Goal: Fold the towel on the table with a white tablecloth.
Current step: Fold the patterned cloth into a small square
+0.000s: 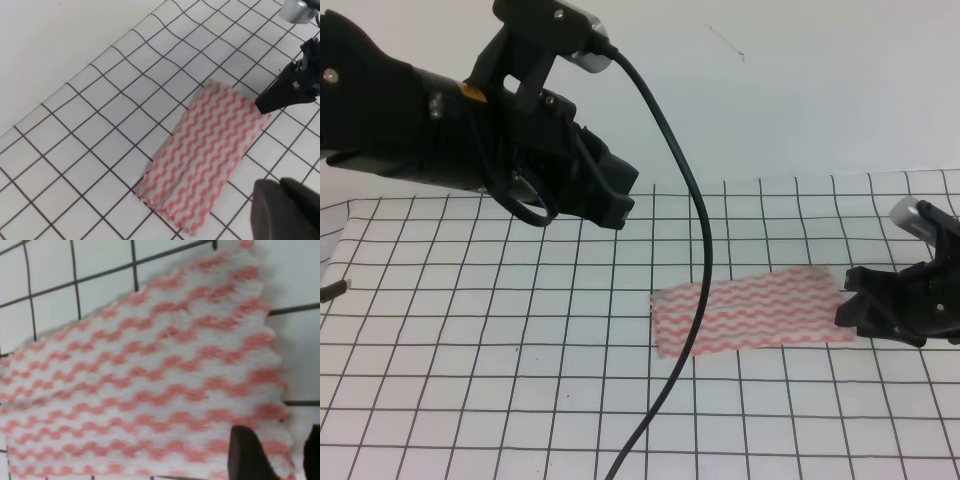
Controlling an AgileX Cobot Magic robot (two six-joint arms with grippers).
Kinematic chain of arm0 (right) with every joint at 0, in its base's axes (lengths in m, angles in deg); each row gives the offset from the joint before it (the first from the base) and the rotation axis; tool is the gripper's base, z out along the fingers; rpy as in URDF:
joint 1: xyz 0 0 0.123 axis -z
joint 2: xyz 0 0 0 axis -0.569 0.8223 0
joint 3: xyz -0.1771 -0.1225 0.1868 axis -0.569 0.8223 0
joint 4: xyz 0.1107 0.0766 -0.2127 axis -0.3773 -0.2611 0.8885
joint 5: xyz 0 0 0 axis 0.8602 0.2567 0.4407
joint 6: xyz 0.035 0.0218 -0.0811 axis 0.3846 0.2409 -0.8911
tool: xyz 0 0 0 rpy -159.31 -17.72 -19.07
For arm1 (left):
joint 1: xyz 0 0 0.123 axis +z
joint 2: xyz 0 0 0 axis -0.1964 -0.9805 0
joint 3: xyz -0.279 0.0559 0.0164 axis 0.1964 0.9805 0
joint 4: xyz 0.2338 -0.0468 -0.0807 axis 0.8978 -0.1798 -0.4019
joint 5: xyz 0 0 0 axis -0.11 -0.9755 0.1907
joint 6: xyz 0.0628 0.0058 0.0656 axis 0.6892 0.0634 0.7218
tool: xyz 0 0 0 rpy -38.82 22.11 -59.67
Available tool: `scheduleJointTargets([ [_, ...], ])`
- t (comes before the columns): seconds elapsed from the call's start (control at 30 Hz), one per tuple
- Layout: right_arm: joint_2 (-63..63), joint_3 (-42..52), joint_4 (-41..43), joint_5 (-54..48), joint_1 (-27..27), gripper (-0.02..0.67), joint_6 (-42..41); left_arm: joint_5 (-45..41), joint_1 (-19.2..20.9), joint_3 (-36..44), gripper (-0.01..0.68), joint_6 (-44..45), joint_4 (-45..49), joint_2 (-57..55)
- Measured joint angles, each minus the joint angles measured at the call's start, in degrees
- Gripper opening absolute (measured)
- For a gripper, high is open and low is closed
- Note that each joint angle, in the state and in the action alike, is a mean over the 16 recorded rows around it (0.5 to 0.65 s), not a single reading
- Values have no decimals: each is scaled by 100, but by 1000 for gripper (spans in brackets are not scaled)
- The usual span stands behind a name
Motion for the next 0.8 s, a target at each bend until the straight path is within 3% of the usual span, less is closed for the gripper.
scheduleJointTargets([
  [0.4, 173, -33, -179, -163, 0, 246, -222, 7, 0, 0, -1, 0, 0, 0],
  [0.8, 300, -219, -612, -611, 0, 80, -841, -5, 0, 0, -1, 0, 0, 0],
])
